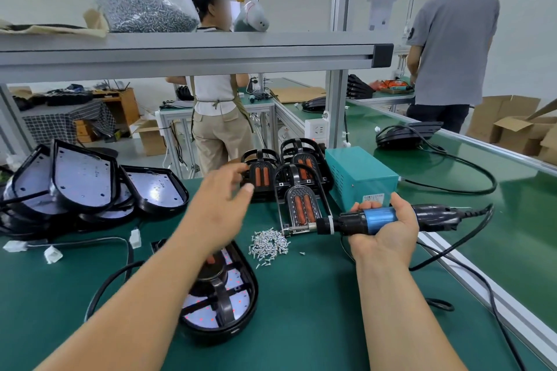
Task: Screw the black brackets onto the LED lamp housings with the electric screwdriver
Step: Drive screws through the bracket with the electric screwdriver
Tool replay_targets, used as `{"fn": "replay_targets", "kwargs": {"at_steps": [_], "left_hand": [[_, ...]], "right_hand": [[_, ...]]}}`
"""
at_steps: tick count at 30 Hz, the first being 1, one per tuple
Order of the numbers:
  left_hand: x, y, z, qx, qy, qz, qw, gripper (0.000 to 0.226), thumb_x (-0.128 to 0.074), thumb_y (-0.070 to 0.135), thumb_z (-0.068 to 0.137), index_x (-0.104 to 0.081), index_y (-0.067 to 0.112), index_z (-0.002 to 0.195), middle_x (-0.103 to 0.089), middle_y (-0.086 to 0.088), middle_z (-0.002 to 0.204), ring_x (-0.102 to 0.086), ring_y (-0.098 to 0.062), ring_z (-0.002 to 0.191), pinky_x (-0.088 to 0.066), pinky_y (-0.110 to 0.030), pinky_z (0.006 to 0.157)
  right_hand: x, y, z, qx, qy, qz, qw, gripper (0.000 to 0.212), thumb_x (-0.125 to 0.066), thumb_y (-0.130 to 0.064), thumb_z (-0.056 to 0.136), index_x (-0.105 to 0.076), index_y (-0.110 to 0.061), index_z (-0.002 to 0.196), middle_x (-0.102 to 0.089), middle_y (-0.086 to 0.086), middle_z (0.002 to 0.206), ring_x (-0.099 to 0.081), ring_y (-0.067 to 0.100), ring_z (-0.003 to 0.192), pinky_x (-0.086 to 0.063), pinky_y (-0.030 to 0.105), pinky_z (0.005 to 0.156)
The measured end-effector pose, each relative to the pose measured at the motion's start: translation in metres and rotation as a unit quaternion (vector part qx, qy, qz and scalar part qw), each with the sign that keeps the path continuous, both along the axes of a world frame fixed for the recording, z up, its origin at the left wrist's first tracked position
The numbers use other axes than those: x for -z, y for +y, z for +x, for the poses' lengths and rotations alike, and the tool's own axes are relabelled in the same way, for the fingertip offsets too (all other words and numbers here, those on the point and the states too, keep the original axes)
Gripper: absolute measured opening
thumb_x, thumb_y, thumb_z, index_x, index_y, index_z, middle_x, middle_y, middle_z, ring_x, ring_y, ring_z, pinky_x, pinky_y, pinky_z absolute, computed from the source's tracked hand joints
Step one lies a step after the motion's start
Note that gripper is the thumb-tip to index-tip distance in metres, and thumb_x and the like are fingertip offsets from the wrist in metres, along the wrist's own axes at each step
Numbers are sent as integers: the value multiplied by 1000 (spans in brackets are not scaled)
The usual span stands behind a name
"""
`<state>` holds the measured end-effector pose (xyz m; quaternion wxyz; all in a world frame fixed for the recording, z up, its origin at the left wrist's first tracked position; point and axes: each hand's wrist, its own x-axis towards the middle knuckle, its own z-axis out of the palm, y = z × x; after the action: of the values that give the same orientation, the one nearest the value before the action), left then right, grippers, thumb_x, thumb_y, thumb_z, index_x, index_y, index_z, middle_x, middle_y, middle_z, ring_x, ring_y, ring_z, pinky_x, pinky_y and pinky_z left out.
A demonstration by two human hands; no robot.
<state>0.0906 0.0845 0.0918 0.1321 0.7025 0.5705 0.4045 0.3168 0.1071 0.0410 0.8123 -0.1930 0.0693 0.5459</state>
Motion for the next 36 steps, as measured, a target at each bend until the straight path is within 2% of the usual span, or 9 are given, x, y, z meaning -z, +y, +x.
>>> {"fn": "replay_targets", "kwargs": {"at_steps": [2, 6, 11, 14, 18, 22, 25, 29, 36], "left_hand": [[-1, -13, -28, -72, -29, -14, 997, 30, -55, 24, 98, -52, 22, 128, -55, 1, 113, -52, -13, 97, -42, -33, 88], [20, -49, -81, -249, 45, -123, 960, 22, -58, 38, 93, -51, 17, 98, -61, -4, 92, -55, -29, 90, -37, -36, 75], [44, -65, -86, -235, 114, -257, 930, 50, -43, 64, 92, -48, 15, 89, -66, -7, 74, -62, -26, 71, -41, -31, 59], [54, -61, -75, -184, -71, -303, 933, 50, -50, 55, 95, -52, 5, 97, -67, -10, 70, -62, -20, 47, -46, -24, 46], [63, -53, -68, -117, -345, -331, 870, 24, -54, 29, 101, -66, 8, 109, -78, -8, 91, -75, -21, 72, -57, -29, 54], [71, -48, -62, -61, -469, -290, 832, 27, -55, 22, 99, -64, 6, 120, -77, -13, 101, -75, -27, 86, -58, -36, 69], [73, -47, -56, 7, -572, -272, 774, 31, -49, 25, 101, -60, 24, 130, -74, -11, 114, -73, -30, 96, -61, -42, 72], [76, -46, -54, 51, -633, -270, 724, 44, -52, 29, 100, -47, 42, 142, -72, -4, 120, -71, -29, 104, -56, -47, 84], [85, -44, -57, 102, -662, -232, 705, 59, -60, 32, 89, -41, 49, 143, -70, 7, 123, -72, -18, 103, -61, -37, 72]], "right_hand": [[1, 0, -1, -4, 6, 4, 1000, 19, -71, -18, 81, -53, -14, 87, -54, -1, 59, -54, 14, 43, -55, 28, 63], [4, 2, -4, -1, 4, 8, 1000, 21, -72, -17, 80, -54, -13, 89, -54, 1, 65, -55, 16, 46, -55, 33, 72], [7, 2, -8, -1, -13, 6, 1000, 22, -73, -18, 79, -54, -13, 88, -54, 0, 61, -55, 16, 47, -55, 33, 73], [7, 2, -10, -3, -18, 1, 1000, 22, -73, -18, 79, -55, -14, 90, -55, 0, 60, -55, 16, 46, -56, 33, 72], [6, 3, -11, 2, -24, 10, 1000, 21, -73, -18, 79, -54, -15, 89, -54, 0, 61, -55, 17, 48, -56, 33, 72], [2, -1, -20, -6, -33, 18, 999, 20, -72, -20, 80, -53, -15, 84, -54, 0, 60, -54, 17, 51, -57, 33, 71], [-7, -7, -32, -31, -41, 43, 998, 22, -71, -20, 81, -50, -14, 82, -53, 0, 58, -53, 18, 49, -56, 32, 70], [-20, -19, -58, -79, -75, 85, 990, 19, -66, -21, 86, -50, -12, 80, -53, 1, 60, -52, 17, 49, -55, 31, 66], [-27, -40, -102, -157, -175, 173, 956, 12, -62, -19, 84, -50, -18, 87, -51, 0, 60, -52, 18, 50, -51, 30, 66]]}}
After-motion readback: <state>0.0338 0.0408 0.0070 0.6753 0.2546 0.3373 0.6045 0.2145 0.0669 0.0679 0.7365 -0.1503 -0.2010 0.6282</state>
